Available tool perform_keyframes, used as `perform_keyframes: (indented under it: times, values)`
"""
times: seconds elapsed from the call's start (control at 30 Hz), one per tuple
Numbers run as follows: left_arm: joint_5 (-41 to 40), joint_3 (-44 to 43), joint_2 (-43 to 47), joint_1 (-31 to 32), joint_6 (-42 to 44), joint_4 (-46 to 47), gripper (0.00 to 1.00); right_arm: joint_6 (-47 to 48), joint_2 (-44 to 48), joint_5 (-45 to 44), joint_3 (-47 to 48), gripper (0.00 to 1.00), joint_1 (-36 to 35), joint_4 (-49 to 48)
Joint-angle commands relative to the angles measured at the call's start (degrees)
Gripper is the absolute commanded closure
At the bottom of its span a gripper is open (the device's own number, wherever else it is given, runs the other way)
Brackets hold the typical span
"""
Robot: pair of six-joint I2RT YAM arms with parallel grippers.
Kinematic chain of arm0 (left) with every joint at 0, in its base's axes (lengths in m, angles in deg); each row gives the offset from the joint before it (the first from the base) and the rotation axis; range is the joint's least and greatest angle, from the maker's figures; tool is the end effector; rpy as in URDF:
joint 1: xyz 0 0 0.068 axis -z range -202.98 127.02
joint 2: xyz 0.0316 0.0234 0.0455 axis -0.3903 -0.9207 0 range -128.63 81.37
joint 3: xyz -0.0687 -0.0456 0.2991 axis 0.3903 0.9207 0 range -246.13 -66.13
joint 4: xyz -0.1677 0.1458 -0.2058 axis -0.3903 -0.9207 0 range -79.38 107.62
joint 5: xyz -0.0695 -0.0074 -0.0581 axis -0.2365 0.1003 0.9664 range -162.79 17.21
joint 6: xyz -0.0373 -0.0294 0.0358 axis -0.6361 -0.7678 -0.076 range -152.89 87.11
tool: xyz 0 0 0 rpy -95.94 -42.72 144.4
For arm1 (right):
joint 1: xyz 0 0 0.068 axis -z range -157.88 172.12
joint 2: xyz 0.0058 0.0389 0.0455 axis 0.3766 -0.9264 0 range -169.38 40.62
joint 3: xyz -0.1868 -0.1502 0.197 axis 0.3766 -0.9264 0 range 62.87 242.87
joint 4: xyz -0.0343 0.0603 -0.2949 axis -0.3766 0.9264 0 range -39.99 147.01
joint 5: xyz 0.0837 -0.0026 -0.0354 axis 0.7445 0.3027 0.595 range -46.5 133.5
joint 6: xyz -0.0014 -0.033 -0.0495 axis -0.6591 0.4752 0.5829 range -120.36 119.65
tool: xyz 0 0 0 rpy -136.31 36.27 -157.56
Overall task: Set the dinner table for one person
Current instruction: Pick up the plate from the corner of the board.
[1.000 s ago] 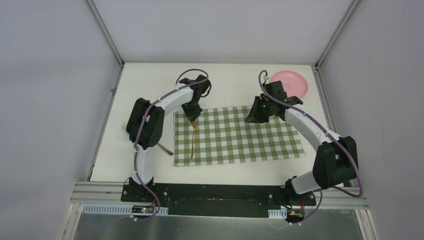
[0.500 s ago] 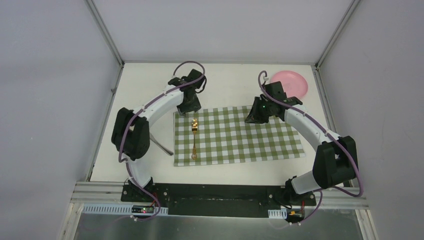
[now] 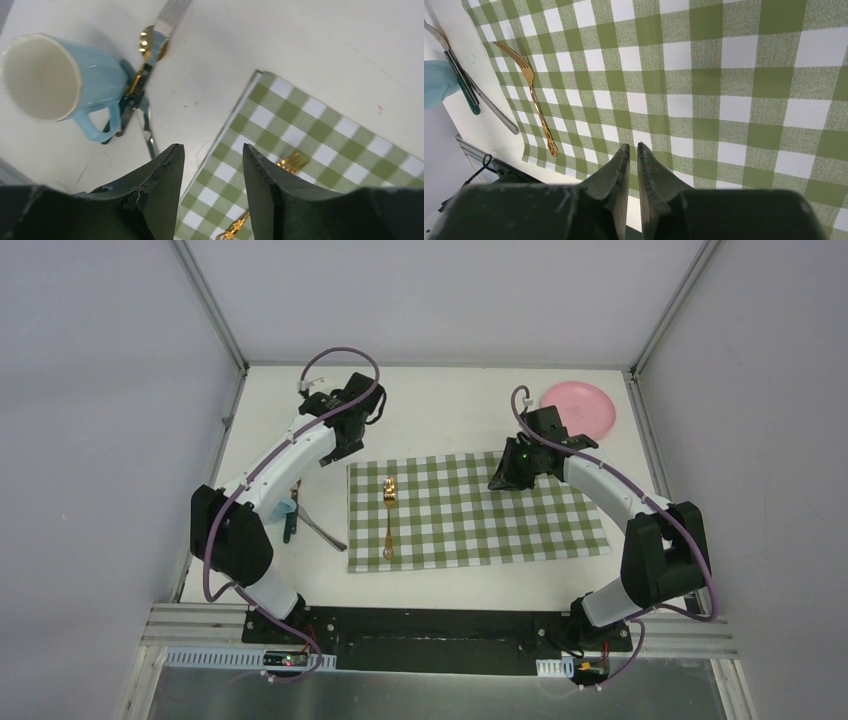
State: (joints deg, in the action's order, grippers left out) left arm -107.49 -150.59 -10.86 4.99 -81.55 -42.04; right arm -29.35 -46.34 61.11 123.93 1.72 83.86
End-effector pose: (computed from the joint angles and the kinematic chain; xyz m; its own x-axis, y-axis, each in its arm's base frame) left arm 0.3367 -0.1507 0.3349 -0.6831 -0.3363 -0.6484 -0.4853 0.8724 0.0588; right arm 0.3219 0.1337 0.2435 -0.9385 0.1439 -0.3138 -0.0230 0.8809 0.4728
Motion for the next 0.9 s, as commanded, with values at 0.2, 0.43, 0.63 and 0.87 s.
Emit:
perform_keyframes:
  times: [0.2,0.43,0.63,0.87]
  values:
    - [-5.27,6.95,4.84,-6.68,-4.58,-6.72,0.45,0.47,1.15,1.42,-0.06,0.86,-0.23,-2.06]
    - [-1.05,11.43,8.8,-11.68,3.67,-1.21,0.46,0.54,1.15,1.07,-0.32,0.86,-0.38,-1.93]
    - [0.48,11.78,10.4,-14.08,7.0,-0.17,0.47,0.13,0.15,1.0,-0.15,0.86,-0.77,-2.28]
    - [5.97,12.04,10.22,-14.22,9.39,2.92,0.49,0.8,-0.22,-9.76,2.31,0.87,-0.82,0.71]
